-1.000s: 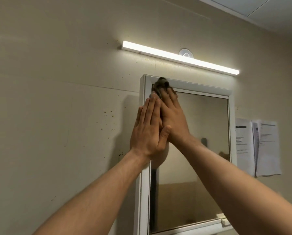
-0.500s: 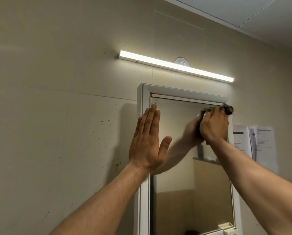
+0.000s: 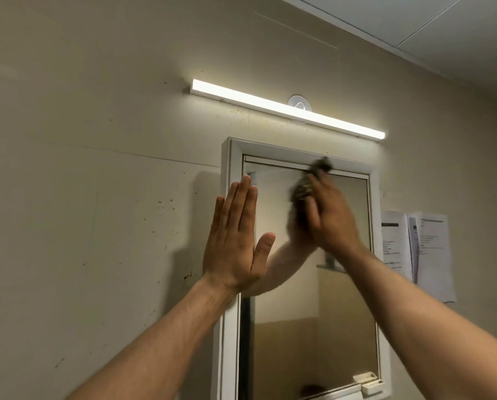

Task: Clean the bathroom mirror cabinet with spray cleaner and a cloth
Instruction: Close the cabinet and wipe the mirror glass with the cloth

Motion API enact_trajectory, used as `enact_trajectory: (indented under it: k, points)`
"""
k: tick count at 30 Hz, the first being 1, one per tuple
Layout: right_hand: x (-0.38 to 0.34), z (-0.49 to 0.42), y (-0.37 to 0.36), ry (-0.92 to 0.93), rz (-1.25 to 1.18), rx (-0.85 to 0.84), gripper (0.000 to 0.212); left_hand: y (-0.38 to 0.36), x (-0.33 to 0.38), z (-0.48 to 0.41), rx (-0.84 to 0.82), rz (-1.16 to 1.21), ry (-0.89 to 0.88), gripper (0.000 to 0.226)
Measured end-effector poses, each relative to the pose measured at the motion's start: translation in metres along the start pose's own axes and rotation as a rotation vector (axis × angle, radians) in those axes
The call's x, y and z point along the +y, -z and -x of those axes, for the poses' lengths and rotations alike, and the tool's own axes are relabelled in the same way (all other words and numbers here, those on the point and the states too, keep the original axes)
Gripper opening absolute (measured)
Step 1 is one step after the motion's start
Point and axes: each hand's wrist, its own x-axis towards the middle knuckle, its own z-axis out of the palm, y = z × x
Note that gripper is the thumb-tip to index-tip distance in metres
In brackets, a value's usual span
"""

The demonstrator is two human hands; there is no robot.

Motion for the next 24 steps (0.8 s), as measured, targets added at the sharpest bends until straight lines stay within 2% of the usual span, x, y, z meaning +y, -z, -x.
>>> enact_trajectory:
  k: [2,4,6,8,10,12,14,17,18,19,22,24]
  points:
    - [0.041,0.015,0.01,-0.385,-0.003,0.087,0.039,0.0,0.002,0.002,-0.027,-0.031,0.009,0.076]
    - [0.052,0.021,0.008,-0.682,0.076,0.097,0.048,0.0,0.004,0.002,-0.054,-0.038,0.019,0.078]
    - [0.027,0.012,-0.001,-0.769,0.089,0.142,0.052,0.001,0.005,0.003,-0.059,-0.03,0.026,0.079]
    - [-0.024,-0.001,-0.013,-0.612,-0.003,0.165,0.055,0.003,0.005,0.001,-0.051,0.001,0.031,0.081]
    - [-0.08,-0.001,-0.034,-0.234,-0.02,0.094,0.058,0.004,0.006,0.001,-0.015,0.053,0.047,0.08]
    - [-0.118,0.017,-0.055,0.142,0.073,-0.022,0.062,0.005,0.007,0.008,0.018,0.063,0.068,0.077]
    - [-0.12,0.033,-0.06,0.281,0.036,-0.064,0.064,0.005,0.005,0.025,0.013,0.05,0.066,0.074]
    - [-0.075,0.048,-0.045,0.344,0.053,-0.056,0.059,0.006,0.0,0.046,-0.031,0.026,0.039,0.075]
    - [-0.05,0.052,-0.04,0.282,0.077,-0.047,0.056,0.005,-0.001,0.049,-0.054,0.017,0.028,0.076]
    - [-0.023,0.057,-0.032,0.147,0.08,-0.019,0.055,0.003,0.0,0.05,-0.076,0.002,0.02,0.077]
    - [0.049,0.076,-0.01,-0.457,0.063,0.091,0.053,-0.003,0.005,0.051,-0.121,-0.04,0.028,0.076]
    - [0.061,0.084,-0.007,-0.704,0.09,0.117,0.056,-0.004,0.006,0.053,-0.125,-0.027,0.043,0.076]
